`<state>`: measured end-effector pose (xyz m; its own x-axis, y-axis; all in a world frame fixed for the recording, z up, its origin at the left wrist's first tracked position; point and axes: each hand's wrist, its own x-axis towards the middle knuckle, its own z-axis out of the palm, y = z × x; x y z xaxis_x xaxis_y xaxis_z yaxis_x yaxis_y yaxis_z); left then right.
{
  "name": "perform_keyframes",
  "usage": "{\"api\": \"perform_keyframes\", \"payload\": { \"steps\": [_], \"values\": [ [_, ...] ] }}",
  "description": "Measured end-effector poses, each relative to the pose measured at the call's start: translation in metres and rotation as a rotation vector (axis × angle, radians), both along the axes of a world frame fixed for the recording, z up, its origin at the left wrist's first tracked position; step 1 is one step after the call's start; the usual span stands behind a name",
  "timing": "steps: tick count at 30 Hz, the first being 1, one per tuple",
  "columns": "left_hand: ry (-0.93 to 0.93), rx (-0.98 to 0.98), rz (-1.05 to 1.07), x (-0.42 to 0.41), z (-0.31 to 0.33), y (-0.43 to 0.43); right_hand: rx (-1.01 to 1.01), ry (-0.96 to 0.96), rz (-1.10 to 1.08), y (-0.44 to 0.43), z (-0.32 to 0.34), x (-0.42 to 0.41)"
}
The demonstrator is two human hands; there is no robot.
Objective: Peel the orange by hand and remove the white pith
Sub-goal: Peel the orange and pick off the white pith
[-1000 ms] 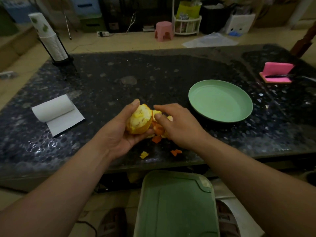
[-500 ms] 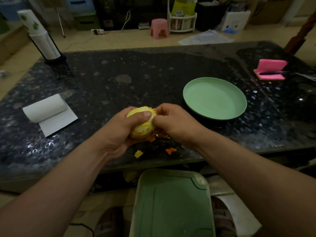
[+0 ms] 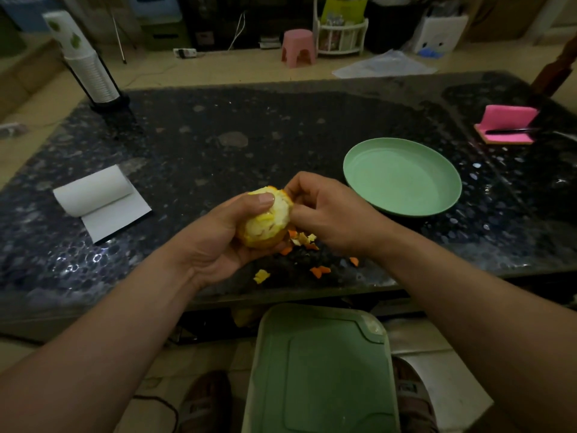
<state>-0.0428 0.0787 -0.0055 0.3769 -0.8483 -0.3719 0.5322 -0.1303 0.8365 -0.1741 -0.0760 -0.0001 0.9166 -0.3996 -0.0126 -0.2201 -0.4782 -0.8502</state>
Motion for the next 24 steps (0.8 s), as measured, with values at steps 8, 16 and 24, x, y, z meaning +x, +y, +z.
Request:
{"api": "perform_keyframes", "payload": {
  "steps": [8, 16, 24],
  "values": [
    [0.072, -0.078, -0.097, 0.005, -0.005, 0.004, 0.28, -0.061, 0.084, -0.014, -0.002, -0.002],
    [-0.033, 0.012, 0.137, 0.002, -0.002, -0.005, 0.464, -0.131, -0.026, -0.012, -0.012, 0.001],
    [-0.141, -0.006, 0.036, 0.006, -0.01, 0.001, 0.442, -0.071, 0.115, -0.02, 0.002, -0.01]
  ]
}}
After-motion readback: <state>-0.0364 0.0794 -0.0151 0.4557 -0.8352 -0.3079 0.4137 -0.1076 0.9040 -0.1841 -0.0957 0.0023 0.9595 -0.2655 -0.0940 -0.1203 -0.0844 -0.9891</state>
